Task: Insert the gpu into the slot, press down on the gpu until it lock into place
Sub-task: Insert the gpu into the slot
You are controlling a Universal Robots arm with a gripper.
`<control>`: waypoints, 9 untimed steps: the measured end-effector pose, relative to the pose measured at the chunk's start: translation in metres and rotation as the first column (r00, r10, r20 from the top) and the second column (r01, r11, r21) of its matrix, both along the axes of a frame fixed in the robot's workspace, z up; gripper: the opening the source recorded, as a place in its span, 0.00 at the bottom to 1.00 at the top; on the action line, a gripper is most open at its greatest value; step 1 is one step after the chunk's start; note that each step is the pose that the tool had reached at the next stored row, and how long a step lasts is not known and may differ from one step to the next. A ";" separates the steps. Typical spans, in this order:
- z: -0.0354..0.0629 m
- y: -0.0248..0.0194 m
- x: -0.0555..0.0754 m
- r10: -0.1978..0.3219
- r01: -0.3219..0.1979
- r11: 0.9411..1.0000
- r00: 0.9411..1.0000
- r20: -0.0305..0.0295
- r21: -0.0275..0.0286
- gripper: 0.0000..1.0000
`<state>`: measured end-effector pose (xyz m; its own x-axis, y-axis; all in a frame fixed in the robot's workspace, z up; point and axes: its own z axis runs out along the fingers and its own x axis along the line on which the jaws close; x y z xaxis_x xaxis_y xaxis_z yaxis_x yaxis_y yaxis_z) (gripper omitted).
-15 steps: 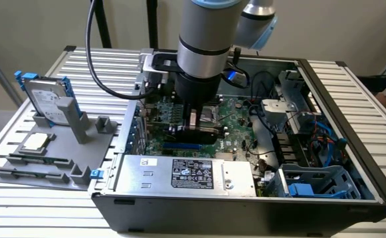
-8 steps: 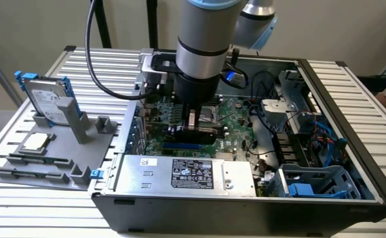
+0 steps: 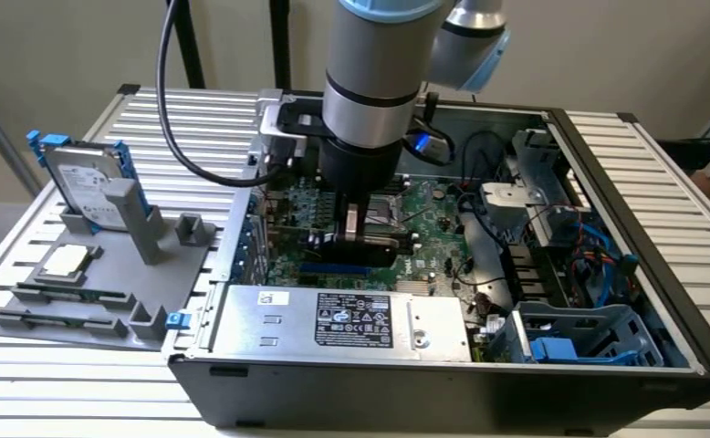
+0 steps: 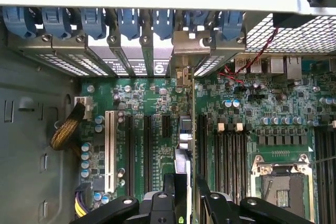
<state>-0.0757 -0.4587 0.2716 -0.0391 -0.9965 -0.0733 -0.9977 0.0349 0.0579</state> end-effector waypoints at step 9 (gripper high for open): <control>-0.0040 0.0006 0.000 -0.007 0.007 1.000 1.000 -0.004 0.000 0.26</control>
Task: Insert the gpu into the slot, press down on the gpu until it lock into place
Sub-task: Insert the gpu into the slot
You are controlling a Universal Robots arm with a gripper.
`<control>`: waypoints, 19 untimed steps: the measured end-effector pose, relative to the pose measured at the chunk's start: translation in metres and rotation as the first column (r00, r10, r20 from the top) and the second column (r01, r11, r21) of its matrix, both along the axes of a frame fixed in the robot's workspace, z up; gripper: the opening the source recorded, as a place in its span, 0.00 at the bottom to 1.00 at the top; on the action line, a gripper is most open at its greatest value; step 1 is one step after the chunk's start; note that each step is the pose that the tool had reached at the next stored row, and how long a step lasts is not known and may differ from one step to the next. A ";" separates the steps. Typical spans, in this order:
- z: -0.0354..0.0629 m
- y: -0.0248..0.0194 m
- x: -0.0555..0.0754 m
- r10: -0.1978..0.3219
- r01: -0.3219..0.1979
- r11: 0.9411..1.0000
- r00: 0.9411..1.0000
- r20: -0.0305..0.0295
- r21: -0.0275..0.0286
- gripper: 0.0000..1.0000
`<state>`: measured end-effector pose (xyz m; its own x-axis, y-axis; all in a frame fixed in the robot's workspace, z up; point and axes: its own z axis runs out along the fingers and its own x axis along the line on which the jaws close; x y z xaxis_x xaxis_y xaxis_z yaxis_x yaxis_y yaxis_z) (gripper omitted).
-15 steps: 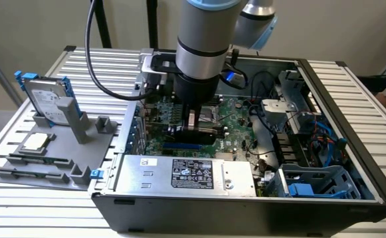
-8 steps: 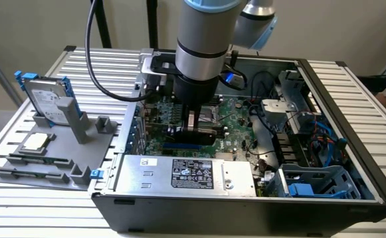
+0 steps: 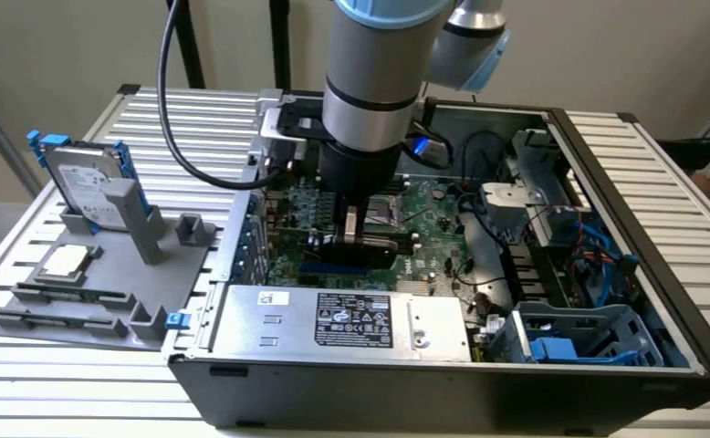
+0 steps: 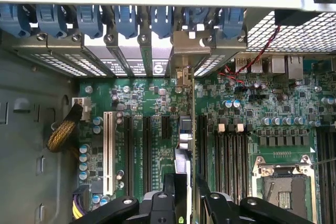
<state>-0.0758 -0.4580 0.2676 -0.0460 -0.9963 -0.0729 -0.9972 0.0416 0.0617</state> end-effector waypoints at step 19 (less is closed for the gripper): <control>-0.0016 0.0005 -0.001 -0.005 0.005 1.000 1.000 -0.002 -0.002 0.26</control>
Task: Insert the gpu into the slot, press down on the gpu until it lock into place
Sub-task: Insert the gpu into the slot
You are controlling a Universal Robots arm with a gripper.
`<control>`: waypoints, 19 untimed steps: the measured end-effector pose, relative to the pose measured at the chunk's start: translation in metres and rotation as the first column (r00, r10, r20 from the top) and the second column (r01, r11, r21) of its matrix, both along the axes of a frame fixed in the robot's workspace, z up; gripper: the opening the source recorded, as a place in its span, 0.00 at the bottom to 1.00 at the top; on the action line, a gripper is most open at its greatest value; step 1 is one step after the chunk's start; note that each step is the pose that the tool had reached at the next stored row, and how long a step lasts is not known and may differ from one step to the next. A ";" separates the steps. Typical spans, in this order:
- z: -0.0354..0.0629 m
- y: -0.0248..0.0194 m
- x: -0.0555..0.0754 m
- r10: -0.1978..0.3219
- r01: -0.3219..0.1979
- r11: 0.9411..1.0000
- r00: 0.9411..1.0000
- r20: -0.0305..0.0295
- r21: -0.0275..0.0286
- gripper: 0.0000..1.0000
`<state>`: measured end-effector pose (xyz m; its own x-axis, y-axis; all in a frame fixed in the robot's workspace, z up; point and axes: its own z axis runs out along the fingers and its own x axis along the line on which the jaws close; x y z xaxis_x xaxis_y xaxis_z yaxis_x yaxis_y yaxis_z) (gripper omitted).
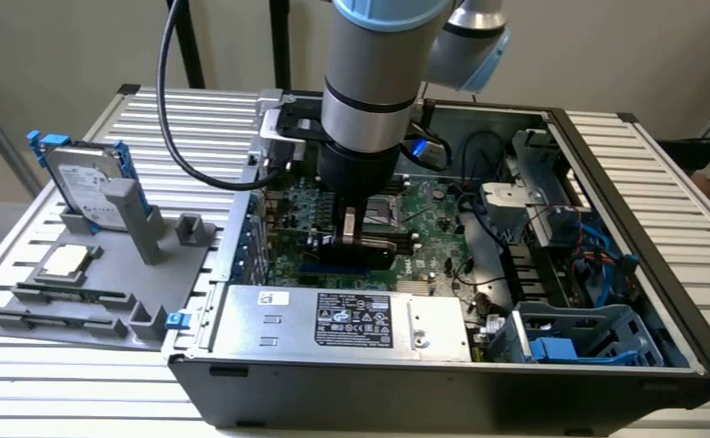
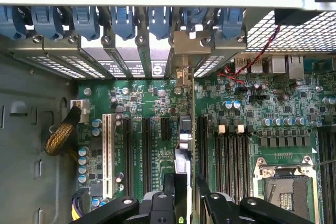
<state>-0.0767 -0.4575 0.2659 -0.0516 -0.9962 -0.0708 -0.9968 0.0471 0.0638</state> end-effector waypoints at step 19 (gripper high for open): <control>-0.0010 0.0000 -0.002 0.011 -0.011 1.000 1.000 0.000 -0.002 0.26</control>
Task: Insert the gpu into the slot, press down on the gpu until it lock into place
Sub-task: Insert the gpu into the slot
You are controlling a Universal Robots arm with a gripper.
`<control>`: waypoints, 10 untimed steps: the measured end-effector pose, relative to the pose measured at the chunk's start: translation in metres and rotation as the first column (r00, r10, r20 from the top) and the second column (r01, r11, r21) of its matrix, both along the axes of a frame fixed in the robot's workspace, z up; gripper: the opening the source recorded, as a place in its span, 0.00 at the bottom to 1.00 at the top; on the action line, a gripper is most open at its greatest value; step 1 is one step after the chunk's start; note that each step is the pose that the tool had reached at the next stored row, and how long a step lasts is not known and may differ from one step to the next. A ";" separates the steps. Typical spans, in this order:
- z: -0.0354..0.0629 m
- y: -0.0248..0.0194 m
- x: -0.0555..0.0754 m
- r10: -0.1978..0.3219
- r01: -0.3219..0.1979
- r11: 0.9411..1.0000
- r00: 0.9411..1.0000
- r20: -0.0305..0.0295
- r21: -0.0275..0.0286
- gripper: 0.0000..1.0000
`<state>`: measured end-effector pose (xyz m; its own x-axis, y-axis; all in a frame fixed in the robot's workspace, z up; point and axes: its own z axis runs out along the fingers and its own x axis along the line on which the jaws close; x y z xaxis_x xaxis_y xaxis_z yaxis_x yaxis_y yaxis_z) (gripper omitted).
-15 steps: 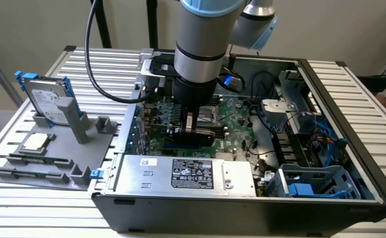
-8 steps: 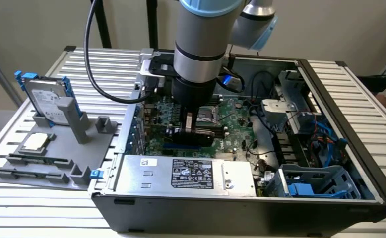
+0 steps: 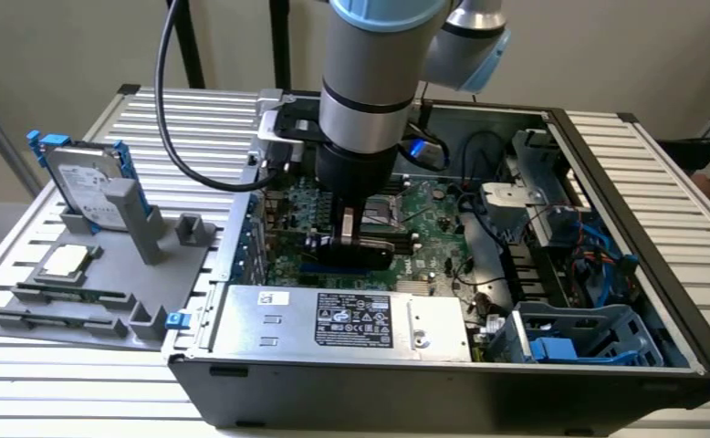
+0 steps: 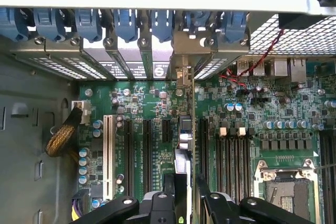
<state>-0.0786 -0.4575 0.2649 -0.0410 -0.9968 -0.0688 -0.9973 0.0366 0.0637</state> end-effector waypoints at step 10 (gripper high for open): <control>-0.0006 0.0000 0.000 0.002 -0.002 1.000 1.000 0.001 0.000 0.26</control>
<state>-0.0786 -0.4575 0.2643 -0.0389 -0.9969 -0.0690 -0.9974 0.0346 0.0628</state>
